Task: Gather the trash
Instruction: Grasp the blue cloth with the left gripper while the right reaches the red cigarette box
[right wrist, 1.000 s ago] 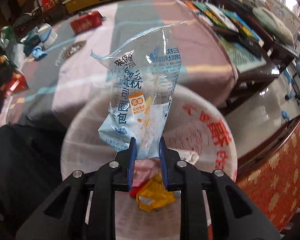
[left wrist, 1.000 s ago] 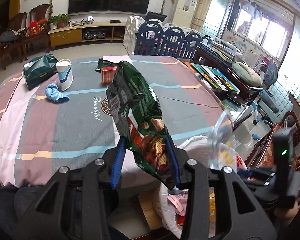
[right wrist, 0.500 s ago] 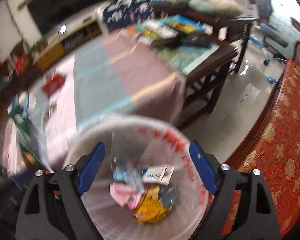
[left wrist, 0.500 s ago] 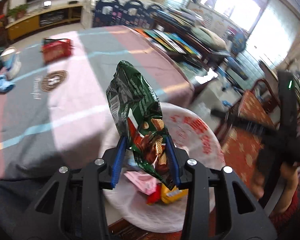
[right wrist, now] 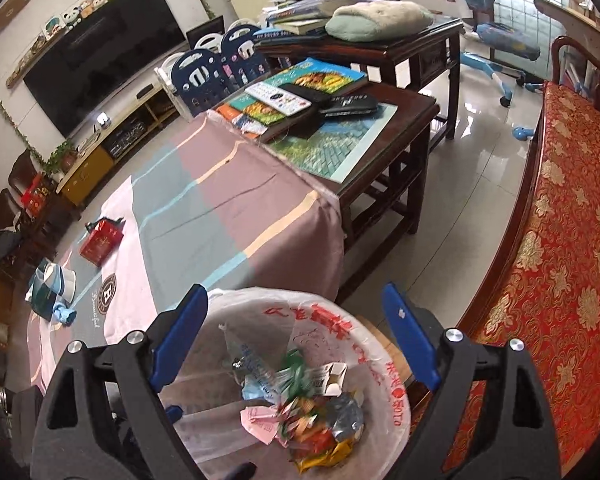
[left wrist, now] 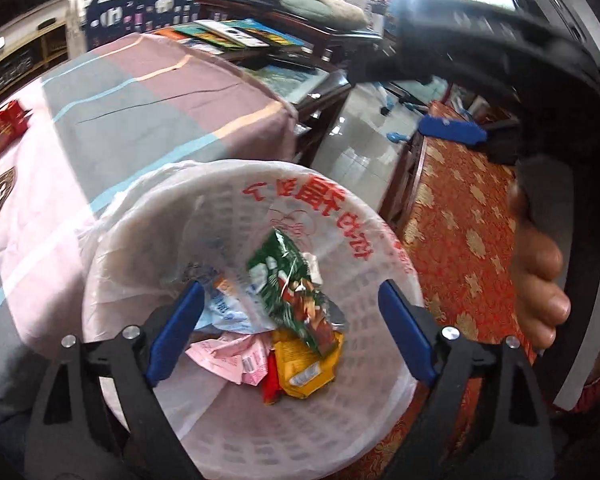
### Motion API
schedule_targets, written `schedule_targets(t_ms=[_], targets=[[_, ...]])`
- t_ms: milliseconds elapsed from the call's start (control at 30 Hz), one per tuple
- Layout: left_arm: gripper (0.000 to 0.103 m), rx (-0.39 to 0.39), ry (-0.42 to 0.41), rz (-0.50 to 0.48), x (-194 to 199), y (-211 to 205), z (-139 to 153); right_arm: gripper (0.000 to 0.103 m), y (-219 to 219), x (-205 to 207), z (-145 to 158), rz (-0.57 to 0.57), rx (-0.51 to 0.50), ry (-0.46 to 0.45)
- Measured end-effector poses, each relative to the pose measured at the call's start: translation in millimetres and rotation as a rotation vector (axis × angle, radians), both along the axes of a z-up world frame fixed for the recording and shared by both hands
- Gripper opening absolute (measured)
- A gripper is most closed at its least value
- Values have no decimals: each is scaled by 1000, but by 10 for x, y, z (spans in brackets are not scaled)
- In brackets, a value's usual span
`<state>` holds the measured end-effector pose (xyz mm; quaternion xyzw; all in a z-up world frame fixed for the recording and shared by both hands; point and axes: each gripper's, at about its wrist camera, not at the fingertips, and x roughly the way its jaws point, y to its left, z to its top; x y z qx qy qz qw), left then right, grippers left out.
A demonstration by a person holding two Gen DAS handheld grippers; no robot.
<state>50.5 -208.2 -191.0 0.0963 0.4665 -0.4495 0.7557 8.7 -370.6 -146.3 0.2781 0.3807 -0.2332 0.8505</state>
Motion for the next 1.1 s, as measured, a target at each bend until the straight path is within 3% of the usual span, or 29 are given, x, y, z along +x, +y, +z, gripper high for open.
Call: schedule_targets(t_ms=[167, 333, 500, 833, 967, 1100], targets=[[90, -41, 40, 170, 314, 394, 24, 87, 139, 111, -64, 44, 9, 18], [90, -89, 83, 459, 753, 1044, -17, 87, 242, 226, -129, 77, 13, 40], [90, -69, 97, 683, 1042, 1631, -103, 87, 375, 354, -223, 110, 29, 68], [90, -54, 63, 899, 1305, 2337, -131, 87, 610, 597, -293, 155, 27, 87], [90, -49, 12, 942, 1457, 2609, -28, 87, 714, 724, -292, 177, 25, 93], [90, -62, -14, 1059, 1745, 3035, 76, 87, 871, 860, -233, 229, -6, 82]])
